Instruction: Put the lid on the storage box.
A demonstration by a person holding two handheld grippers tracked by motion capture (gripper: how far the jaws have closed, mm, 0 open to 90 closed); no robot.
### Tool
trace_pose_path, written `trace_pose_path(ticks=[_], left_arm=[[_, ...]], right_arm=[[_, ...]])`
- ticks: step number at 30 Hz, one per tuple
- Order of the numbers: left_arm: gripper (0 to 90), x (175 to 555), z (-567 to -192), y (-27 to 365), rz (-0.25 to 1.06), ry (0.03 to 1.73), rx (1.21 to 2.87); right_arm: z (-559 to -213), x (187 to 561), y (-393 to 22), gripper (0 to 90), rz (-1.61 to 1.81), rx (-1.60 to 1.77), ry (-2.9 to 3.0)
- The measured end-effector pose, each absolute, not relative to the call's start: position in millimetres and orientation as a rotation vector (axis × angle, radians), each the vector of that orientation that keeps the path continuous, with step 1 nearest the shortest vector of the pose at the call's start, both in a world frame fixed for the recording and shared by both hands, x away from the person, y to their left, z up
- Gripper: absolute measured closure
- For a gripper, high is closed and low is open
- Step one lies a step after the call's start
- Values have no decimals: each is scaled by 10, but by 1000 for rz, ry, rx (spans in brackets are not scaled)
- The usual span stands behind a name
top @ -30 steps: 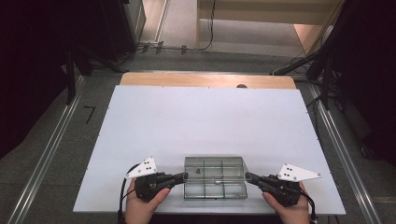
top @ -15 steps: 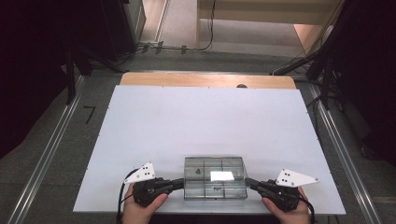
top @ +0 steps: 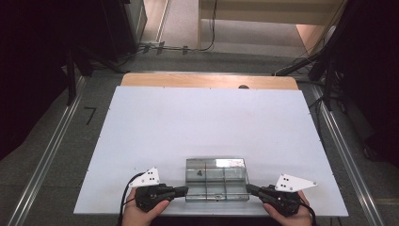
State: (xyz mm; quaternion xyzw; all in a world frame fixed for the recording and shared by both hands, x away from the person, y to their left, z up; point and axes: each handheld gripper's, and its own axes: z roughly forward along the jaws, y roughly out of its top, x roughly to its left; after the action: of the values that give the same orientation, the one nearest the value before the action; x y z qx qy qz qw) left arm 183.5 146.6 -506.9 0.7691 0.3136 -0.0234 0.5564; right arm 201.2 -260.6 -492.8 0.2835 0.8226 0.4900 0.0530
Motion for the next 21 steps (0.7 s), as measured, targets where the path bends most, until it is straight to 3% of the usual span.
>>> trace_pose_path(ticks=[21], left_arm=[[899, 1832, -5095, 1485, -22, 732, 1889]], right_arm=[[-4970, 2032, -2642, 881, 1399, 869, 2534]])
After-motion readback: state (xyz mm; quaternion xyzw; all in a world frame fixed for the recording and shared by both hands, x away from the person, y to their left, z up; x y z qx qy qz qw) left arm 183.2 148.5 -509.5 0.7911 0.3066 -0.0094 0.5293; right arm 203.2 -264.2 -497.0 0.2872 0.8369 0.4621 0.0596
